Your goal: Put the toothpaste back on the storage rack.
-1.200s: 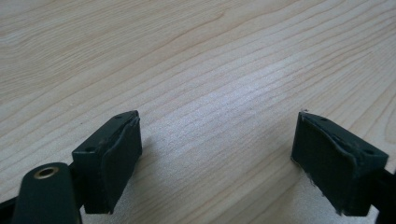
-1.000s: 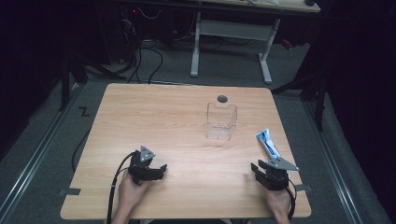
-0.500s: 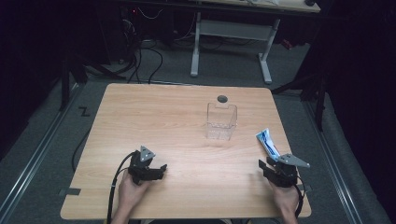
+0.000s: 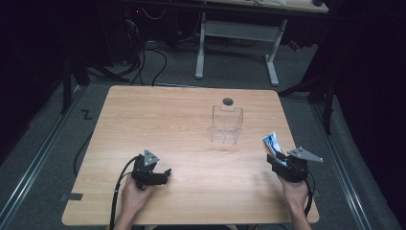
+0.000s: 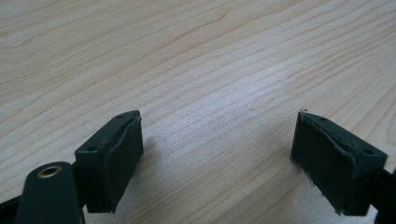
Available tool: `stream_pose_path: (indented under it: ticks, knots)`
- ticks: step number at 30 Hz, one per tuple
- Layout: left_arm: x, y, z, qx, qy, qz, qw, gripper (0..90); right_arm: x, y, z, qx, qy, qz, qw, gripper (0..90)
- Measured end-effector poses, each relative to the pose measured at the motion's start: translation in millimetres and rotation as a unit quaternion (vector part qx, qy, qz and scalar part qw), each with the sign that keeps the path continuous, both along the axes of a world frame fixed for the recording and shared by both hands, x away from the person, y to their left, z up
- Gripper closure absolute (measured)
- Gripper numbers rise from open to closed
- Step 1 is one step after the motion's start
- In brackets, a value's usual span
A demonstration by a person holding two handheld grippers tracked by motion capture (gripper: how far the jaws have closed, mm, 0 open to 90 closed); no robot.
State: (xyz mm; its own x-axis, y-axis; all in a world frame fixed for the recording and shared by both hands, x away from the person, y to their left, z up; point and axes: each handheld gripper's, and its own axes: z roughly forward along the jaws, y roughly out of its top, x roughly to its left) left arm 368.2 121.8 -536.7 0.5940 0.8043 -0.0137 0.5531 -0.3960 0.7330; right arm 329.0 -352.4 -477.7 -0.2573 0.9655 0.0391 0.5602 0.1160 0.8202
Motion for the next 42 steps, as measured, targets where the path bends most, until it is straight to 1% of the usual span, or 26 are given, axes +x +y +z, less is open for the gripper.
stream_pose_path:
  ticks: [2,4,6,9,10,12,14,16,17,19,21,22,23,24,28,29,31,33,34,35,37,38,41,42]
  knots:
    - [-0.2,0.0,0.0,0.0,0.0,0.0,1.0,16.9,4.7,-4.1,5.0,-0.002,0.003,-0.007,1.0,52.7]
    - [-0.5,0.3,0.1,0.001,0.0,0.001,1.0,16.9,6.2,-5.3,5.8,-0.005,0.004,-0.007,1.0,52.1]
    - [-0.4,0.3,0.1,0.001,0.0,0.001,1.0,16.9,10.4,-7.4,7.8,-0.008,0.011,-0.008,0.9999,50.8]
    - [0.0,0.0,0.0,-0.001,0.0,0.002,1.0,16.9,13.2,-9.8,9.3,-0.012,0.013,-0.009,0.9998,50.1]
    - [0.6,-0.4,0.1,0.0,0.001,0.001,1.0,16.7,16.6,-13.3,10.4,-0.018,0.017,-0.012,0.9996,49.8]
    - [1.3,-1.9,0.1,0.001,0.001,-0.001,1.0,16.5,18.3,-15.5,10.9,-0.018,0.019,-0.015,0.9995,49.8]
    - [1.7,-2.5,0.1,0.002,0.0,-0.001,1.0,16.5,23.8,-20.9,12.5,-0.007,0.027,-0.021,0.9994,49.3]
    - [1.8,-2.6,0.0,0.001,0.0,-0.001,1.0,16.5,27.7,-24.1,14.4,-0.001,0.029,-0.022,0.9993,48.7]
    - [1.3,-2.6,0.1,0.002,0.0,0.0,1.0,16.5,28.6,-25.1,14.9,-0.002,0.027,-0.023,0.9994,48.6]
    - [1.4,-2.7,0.1,0.002,0.0,0.002,1.0,16.6,30.2,-25.4,14.6,-0.007,0.034,-0.025,0.9991,48.0]
    - [1.9,-2.6,0.2,0.001,0.001,0.002,1.0,16.7,34.3,-28.2,16.6,-0.019,0.038,-0.023,0.9988,48.9]
    - [1.8,-2.6,0.2,0.001,0.001,0.002,1.0,16.7,35.7,-29.3,17.6,-0.016,0.042,-0.022,0.9987,50.5]
    - [1.9,-2.6,0.2,0.001,0.001,0.002,1.0,16.8,42.6,-32.2,20.4,-0.011,0.051,-0.013,0.9986,51.1]
    - [2.0,-2.5,0.2,0.001,0.001,0.002,1.0,16.8,42.6,-32.2,20.4,-0.011,0.051,-0.013,0.9986,51.1]
    - [1.6,-2.5,0.2,0.002,0.0,0.003,1.0,17.0,53.8,-25.7,24.3,-0.046,0.06,-0.004,0.9971,48.9]
    - [1.6,-2.5,0.2,0.002,0.0,0.003,1.0,17.0,56.3,-24.3,25.1,-0.049,0.062,-0.002,0.9969,48.1]
    - [1.2,-2.4,0.2,0.002,0.0,0.003,1.0,17.1,59.1,-22.4,25.4,-0.054,0.059,-0.001,0.9968,47.6]
    - [0.9,-2.3,0.2,0.001,0.0,0.004,1.0,17.1,62.1,-22.2,23.8,-0.057,0.062,-0.002,0.9964,47.2]
    - [0.9,-2.3,0.2,0.001,0.0,0.004,1.0,17.1,64.3,-22.5,22.5,-0.053,0.063,-0.006,0.9966,47.3]
    - [0.9,-2.3,0.2,0.001,0.0,0.004,1.0,17.1,67.1,-23.7,21.1,-0.04,0.063,-0.009,0.9971,47.8]
    - [0.8,-2.3,0.2,0.002,0.0,0.005,1.0,17.1,72.9,-26.1,17.0,0.003,0.063,-0.012,0.9979,48.5]
    - [0.7,-2.4,0.2,0.001,0.0,0.005,1.0,17.1,74.7,-26.2,15.8,0.006,0.064,-0.013,0.9979,48.7]
    - [0.5,-2.4,0.2,0.001,0.0,0.006,1.0,17.1,79.6,-26.0,13.0,-0.006,0.064,-0.015,0.9978,49.1]
    - [0.5,-2.5,0.2,0.001,0.0,0.006,1.0,17.1,80.7,-27.4,12.3,-0.006,0.069,-0.016,0.9975,49.0]
